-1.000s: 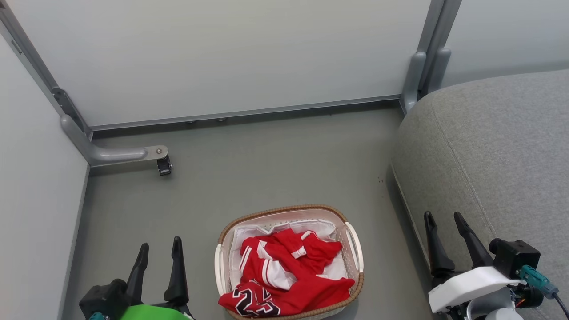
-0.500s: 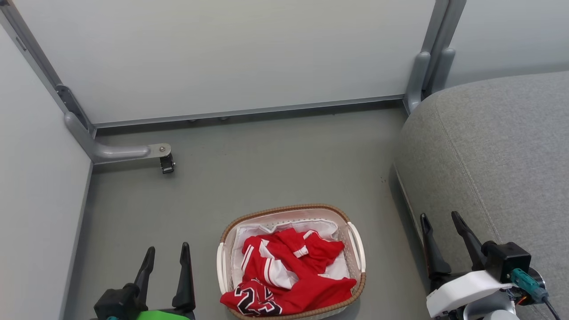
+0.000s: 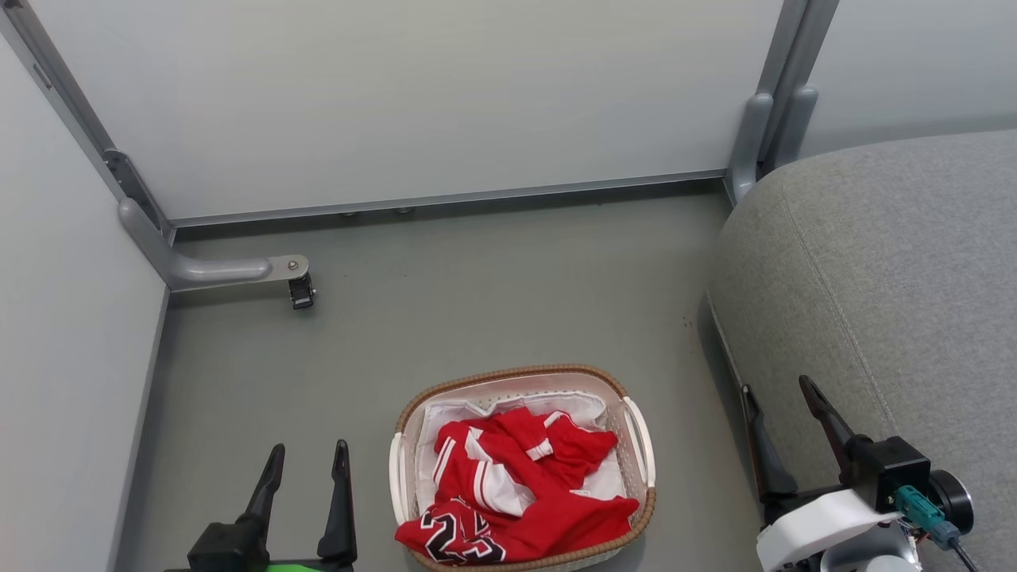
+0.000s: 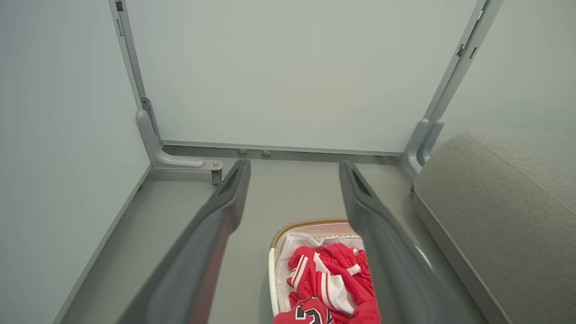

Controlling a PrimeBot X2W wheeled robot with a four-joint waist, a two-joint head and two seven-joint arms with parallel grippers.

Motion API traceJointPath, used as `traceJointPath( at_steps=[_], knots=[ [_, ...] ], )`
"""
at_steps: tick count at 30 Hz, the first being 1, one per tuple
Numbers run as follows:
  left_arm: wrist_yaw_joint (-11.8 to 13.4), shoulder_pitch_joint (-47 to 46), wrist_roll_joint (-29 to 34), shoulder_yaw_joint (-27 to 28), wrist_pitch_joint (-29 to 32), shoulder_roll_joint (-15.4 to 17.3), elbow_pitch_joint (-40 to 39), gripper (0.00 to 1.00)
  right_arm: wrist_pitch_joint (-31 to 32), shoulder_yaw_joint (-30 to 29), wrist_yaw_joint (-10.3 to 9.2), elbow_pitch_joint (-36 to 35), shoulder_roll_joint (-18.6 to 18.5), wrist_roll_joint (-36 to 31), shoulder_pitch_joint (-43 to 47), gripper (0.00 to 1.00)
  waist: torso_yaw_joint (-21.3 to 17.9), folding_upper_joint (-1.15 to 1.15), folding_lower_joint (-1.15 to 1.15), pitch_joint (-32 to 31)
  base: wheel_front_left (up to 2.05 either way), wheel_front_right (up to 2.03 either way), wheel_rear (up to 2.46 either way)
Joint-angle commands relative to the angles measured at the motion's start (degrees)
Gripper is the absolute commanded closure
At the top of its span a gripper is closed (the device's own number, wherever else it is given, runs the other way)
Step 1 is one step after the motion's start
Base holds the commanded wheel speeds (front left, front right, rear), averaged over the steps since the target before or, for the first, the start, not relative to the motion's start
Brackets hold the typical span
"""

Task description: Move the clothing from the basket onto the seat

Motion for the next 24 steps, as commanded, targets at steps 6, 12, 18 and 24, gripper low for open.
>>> traceJointPath(
  at_steps=[6, 12, 18, 24],
  knots=[
    [0.26, 0.97, 1.31, -0.22, -0.53, 0.43, 0.08, 0.00, -0.60, 0.04, 0.01, -0.11, -0.37, -1.29, 0.65, 0.00, -0.06, 0.00, 0.00, 0.01, 0.00, 0.00, 0.00],
    [0.25, 0.79, 1.27, -0.26, -0.53, 0.42, 0.21, 0.00, -0.60, -0.03, 0.01, -0.12, -0.37, -1.20, 0.56, 0.00, -0.05, 0.00, 0.00, 0.10, 0.00, 0.00, 0.00],
    [0.24, 0.68, 1.23, -0.31, -0.53, 0.42, 0.26, 0.00, -0.60, -0.06, 0.01, -0.14, -0.37, -1.11, 0.49, 0.00, -0.05, 0.00, 0.00, 0.14, 0.00, 0.00, 0.00],
    [0.23, 0.72, 1.14, -0.30, -0.53, 0.42, 0.19, 0.00, -0.60, -0.01, 0.01, -0.07, -0.37, -1.09, 0.40, 0.00, -0.11, 0.00, 0.00, 0.20, 0.00, 0.00, 0.00]
  ],
)
